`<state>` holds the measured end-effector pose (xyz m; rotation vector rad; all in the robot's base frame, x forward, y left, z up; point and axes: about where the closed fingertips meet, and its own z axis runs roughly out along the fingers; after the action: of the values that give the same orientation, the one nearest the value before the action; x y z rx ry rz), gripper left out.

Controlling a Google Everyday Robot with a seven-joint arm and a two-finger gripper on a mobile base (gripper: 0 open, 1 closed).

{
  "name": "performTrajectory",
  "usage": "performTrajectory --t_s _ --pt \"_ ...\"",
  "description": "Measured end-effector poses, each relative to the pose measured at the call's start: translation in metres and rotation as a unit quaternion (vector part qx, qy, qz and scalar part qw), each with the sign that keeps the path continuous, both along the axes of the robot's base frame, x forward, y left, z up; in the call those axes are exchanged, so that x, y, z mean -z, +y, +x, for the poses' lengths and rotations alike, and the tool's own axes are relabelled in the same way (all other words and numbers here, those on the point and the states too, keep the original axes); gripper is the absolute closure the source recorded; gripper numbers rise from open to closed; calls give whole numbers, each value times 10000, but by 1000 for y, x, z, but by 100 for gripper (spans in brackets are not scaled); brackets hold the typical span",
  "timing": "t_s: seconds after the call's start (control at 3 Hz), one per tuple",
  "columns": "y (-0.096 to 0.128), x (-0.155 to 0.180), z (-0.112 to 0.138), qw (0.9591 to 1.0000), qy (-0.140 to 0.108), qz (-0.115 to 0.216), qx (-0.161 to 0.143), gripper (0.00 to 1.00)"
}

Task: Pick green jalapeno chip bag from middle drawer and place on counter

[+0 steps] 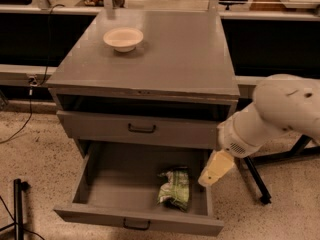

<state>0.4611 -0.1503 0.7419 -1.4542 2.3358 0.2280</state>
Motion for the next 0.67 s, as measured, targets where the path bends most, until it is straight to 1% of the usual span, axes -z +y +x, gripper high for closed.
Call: performTrajectory --t_s 0.33,0.67 --pt "41 65 -9 9978 166 182 -623 0" --pt "71 117 -4 9928 -45 750 -936 0"
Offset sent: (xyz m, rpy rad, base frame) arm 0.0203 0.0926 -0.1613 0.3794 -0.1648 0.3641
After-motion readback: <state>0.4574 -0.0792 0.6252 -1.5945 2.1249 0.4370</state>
